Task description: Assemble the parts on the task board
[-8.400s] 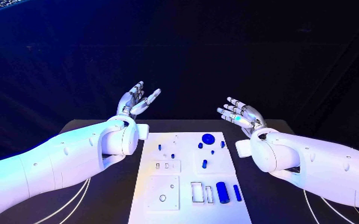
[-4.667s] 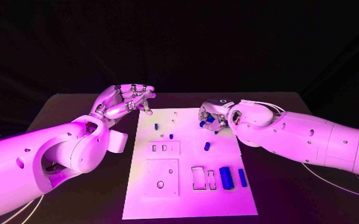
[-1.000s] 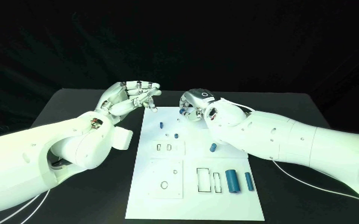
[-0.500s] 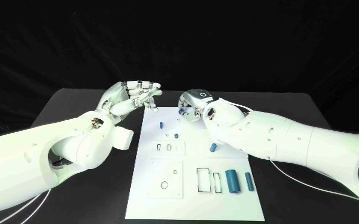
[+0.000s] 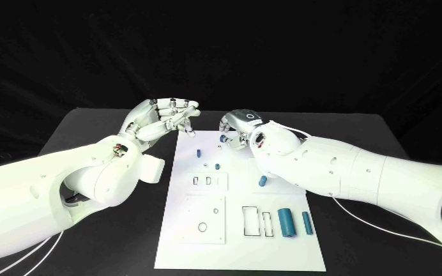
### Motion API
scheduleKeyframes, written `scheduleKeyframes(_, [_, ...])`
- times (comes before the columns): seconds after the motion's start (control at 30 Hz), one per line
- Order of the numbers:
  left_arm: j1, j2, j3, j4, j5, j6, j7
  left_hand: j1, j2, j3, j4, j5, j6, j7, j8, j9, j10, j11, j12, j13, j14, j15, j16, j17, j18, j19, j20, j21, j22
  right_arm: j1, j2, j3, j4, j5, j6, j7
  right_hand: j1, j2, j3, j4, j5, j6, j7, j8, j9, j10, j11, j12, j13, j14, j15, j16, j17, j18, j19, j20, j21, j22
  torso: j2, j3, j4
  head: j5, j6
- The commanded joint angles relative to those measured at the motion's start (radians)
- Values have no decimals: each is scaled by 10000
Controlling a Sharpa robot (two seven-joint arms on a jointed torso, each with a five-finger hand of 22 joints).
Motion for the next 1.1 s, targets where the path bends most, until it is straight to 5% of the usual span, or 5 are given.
scheduleKeyframes(0.03, [20, 0, 7, 13, 17, 214, 57, -8, -9, 72, -12, -43, -63, -9, -41, 8, -59, -18, -50, 15, -82, -5, 56, 12, 115, -55, 27, 35, 8, 0, -158, 2, 150, -26, -79, -54, 2, -99, -129, 13, -15, -117, -9, -73, 16, -132, -8, 47, -25, -69, 2, -91, -71, 95, -128, -3, -125, -108, -10, 0, -1, -17, -13])
scheduleKeyframes(0.37, [24, -99, 6, -102, 34, 245, 87, -8, -9, 72, -12, -43, -63, -9, -41, 8, -59, -18, -50, 15, -82, -5, 56, 12, 115, -55, 27, 35, 8, 113, -2004, 147, 2004, 551, -274, -13, 15, -108, -508, 89, 10, -125, -31, -144, 44, -11, -52, 219, -42, -52, -30, -121, -120, 106, -120, -25, -257, -190, -87, 30, -174, 14, 15])
scheduleKeyframes(0.6, [22, -120, 5, -227, 42, 270, 116, -7, -13, 79, -17, -44, -68, -10, -43, 13, -62, -18, -51, 17, -88, -4, 57, 12, 116, -71, 29, 52, 20, 329, -3477, 297, 3148, 2120, 199, 207, 66, -338, -981, 189, 236, -407, -163, -444, 45, 2363, -488, 1970, 924, 239, -363, 544, 753, -86, 447, -295, 449, 819, -148, 86, -306, -25, 52])
scheduleKeyframes(0.8, [20, -152, 4, -253, 43, 312, 132, -7, -13, 79, -17, -44, -68, -10, -43, 13, -62, -18, -51, 17, -88, -4, 57, 12, 116, -71, 29, 52, 20, 414, -4180, 347, 3198, 3228, 1006, 208, 176, -157, -2133, 511, 858, -357, -120, -392, 256, 2460, -495, 11192, 10102, 670, -353, 2151, 3122, -450, 1260, -337, 1829, 2701, -167, 107, -329, -10, 63])
scheduleKeyframes(1.1, [17, -181, 4, -288, 43, 340, 144, -7, -13, 79, -17, -44, -68, -10, -43, 13, -62, -18, -51, 17, -88, -4, 57, 12, 116, -71, 29, 52, 20, 392, -4147, 357, 2524, 3627, 1470, 138, 568, 120, -3706, 1211, 847, -829, 36, -393, 397, 3586, -276, 13605, 12738, 995, -140, 3178, 5085, -629, 1637, -132, 2517, 3649, -148, 113, -303, 15, 39])
